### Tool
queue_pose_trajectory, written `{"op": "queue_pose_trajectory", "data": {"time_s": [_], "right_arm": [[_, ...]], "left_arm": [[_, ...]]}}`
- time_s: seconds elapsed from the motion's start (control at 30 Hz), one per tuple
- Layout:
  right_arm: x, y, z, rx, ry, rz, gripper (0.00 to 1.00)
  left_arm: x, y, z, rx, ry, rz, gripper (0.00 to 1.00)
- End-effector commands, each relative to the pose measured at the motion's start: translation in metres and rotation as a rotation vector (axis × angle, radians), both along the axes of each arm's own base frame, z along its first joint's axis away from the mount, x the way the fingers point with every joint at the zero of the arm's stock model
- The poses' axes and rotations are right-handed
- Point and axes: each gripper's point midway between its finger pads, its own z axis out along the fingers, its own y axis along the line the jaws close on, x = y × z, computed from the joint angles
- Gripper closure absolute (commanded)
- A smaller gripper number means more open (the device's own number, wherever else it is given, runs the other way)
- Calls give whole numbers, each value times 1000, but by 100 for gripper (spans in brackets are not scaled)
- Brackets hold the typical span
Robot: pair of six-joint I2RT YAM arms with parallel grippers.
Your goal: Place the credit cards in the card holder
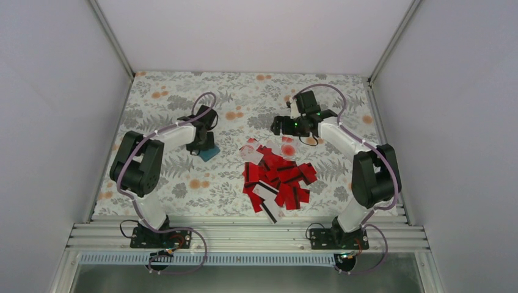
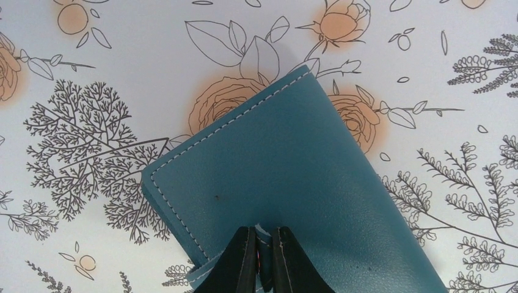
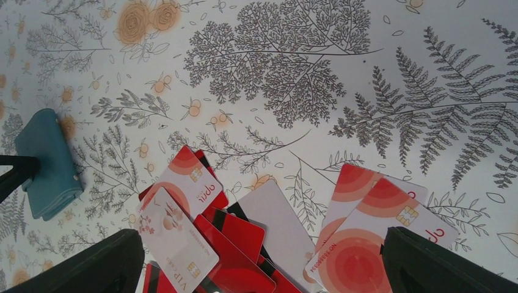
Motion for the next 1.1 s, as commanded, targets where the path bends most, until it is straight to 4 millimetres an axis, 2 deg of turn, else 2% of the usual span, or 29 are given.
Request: {"op": "queue_pose_trajectory", "data": {"time_s": [0.0,0.2,0.37,0.57,0.83,0.97,1.07], "right_arm": [[2,11,9,18,-15,34,1],[-1,17,14,48,-19,63,1],[-3,24,14,74,-13,91,1],[-11,43,12,88,-14,173,1],[-34,90,-6,13,-37,351,2],[-41,116,1,18,-113,427,2],[-42,134,9,35,-165,475,5]], "left_arm": [[-15,4,-17,6,62,-41,98],[-1,-31,19,-116,-67,-190,98],[-1,-54,45,-199,-153,-309,98],[-5,-53,65,-228,-204,-297,98],[-16,-58,88,-348,-260,-220,98],[-16,-60,100,-364,-293,-235,98],[-18,-60,98,-365,-284,-240,98]]}}
